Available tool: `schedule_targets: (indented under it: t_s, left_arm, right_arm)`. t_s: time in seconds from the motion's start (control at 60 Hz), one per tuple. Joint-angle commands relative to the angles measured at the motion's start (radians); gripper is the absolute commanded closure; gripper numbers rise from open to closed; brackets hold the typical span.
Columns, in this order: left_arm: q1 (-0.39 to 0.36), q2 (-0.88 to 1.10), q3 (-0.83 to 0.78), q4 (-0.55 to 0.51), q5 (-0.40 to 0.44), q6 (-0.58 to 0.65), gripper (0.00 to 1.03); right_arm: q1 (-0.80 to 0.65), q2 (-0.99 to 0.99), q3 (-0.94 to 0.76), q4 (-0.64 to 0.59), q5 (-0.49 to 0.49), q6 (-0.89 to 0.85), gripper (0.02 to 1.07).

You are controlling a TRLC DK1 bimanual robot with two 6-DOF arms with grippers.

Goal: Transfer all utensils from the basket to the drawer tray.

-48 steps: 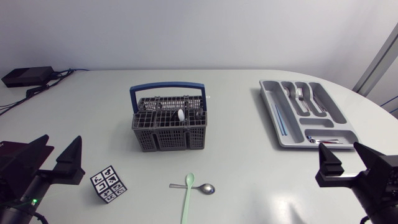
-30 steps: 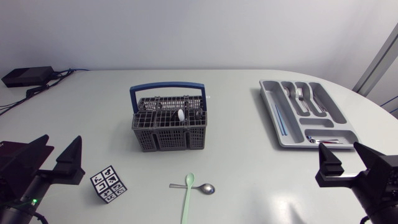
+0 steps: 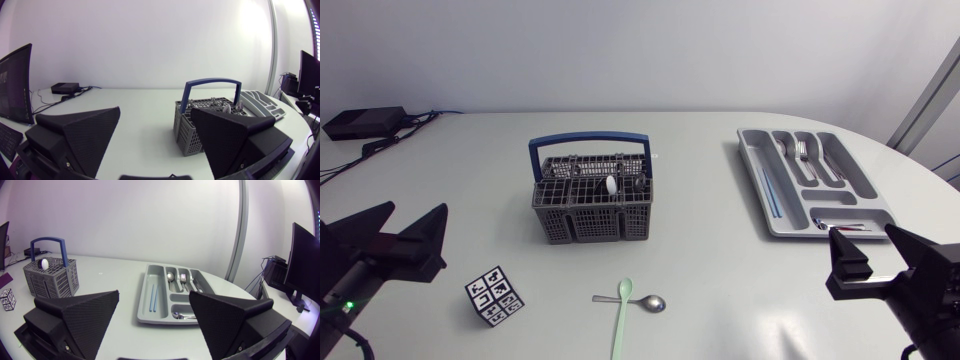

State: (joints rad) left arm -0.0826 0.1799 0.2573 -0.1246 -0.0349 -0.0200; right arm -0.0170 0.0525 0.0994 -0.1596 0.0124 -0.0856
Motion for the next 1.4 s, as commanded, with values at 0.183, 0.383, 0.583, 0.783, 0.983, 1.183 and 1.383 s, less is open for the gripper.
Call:
schedule_targets:
  t_s: [0.183, 0.383, 0.583, 0.783, 0.983, 1.183, 1.383]
  left_arm:
    - [-0.129, 0.365, 0.293, -0.224, -0.034, -0.187, 0.06]
    - [-0.273, 0.573, 0.45, -0.362, -0.074, -0.261, 0.06]
    - [-0.391, 0.793, 0.583, -0.518, -0.06, -0.273, 0.07]
    - [-0.522, 0.935, 0.625, -0.572, -0.065, -0.314, 0.07]
    - [-0.668, 1.126, 0.672, -0.57, -0.077, -0.347, 0.07]
    - [-0.772, 1.346, 0.766, -0.635, -0.106, -0.408, 0.08]
    - [-0.822, 1.555, 0.889, -0.728, -0.079, -0.437, 0.12]
  right_arm:
    - [0.045, 0.282, 0.145, 0.055, 0.015, 0.052, 0.06]
    - [0.14, 0.454, 0.226, 0.045, 0.083, 0.086, 0.06]
    - [0.244, 0.509, 0.246, 0.055, 0.152, 0.124, 0.06]
    - [0.301, 0.596, 0.263, 0.088, 0.201, 0.149, 0.06]
    - [0.368, 0.687, 0.299, 0.107, 0.244, 0.184, 0.06]
    - [0.387, 0.747, 0.339, 0.103, 0.264, 0.188, 0.06]
    - [0.391, 0.787, 0.349, 0.115, 0.268, 0.19, 0.06]
